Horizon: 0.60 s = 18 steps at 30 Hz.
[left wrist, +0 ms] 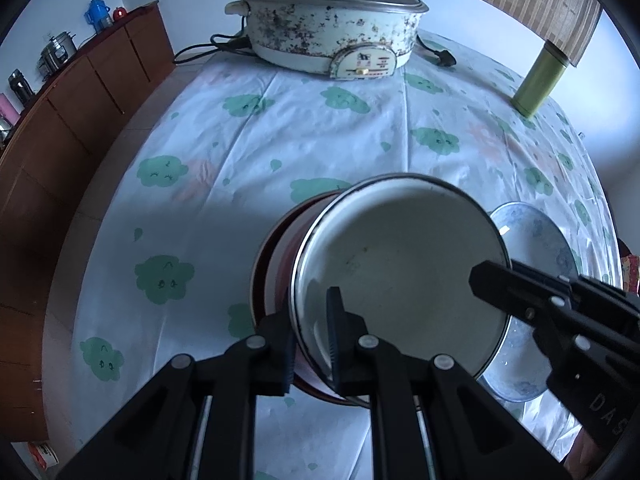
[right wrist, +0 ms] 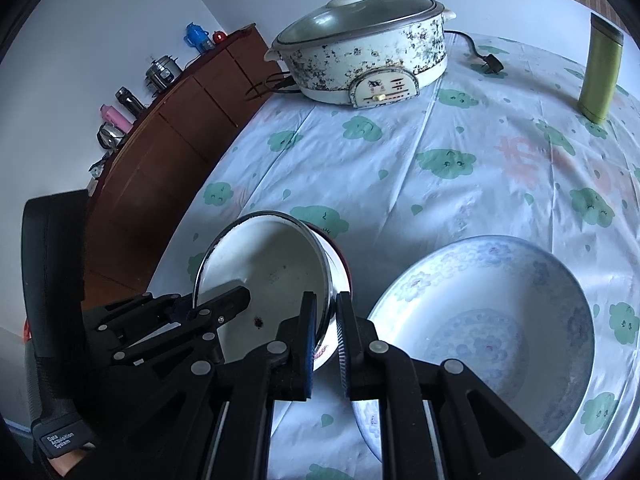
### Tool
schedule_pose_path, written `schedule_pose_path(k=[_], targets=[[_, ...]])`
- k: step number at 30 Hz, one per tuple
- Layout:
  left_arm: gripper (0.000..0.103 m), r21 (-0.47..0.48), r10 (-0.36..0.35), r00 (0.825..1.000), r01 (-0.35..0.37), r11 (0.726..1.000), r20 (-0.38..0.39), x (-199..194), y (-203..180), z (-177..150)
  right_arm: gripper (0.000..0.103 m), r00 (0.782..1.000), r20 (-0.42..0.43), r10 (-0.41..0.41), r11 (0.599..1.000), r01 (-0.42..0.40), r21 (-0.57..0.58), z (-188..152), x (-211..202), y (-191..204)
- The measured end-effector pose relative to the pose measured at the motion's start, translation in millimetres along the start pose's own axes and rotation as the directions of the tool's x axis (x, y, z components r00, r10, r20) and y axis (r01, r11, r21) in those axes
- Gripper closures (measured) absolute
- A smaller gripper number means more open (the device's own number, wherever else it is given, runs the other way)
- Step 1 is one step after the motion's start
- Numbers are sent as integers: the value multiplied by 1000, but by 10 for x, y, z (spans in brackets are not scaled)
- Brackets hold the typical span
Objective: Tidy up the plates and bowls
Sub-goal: 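Lower the white enamel bowl into the red bowl with both tools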
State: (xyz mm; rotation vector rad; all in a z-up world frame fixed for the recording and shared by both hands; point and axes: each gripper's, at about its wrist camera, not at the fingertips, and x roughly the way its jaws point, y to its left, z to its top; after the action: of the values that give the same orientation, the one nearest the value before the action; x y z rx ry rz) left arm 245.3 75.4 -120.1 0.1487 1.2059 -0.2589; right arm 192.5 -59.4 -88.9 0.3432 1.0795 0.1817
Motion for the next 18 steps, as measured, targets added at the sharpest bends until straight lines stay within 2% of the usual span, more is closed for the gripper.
schedule_pose_path(k=[13, 16, 18], targets=[[91, -19, 8, 1000, -8, 1000, -3, 34, 73, 11, 91, 1000, -10, -10, 999, 10, -34, 2, 151, 60], [87, -18, 20, 1000, -20, 1000, 1, 25, 75, 16, 91, 1000, -11, -10, 999, 9, -52, -13, 216, 73], [77, -22, 4, 1000, -4, 1000, -2, 17, 80, 22, 91, 1000, 1, -2, 998, 2, -58, -24, 216, 73]])
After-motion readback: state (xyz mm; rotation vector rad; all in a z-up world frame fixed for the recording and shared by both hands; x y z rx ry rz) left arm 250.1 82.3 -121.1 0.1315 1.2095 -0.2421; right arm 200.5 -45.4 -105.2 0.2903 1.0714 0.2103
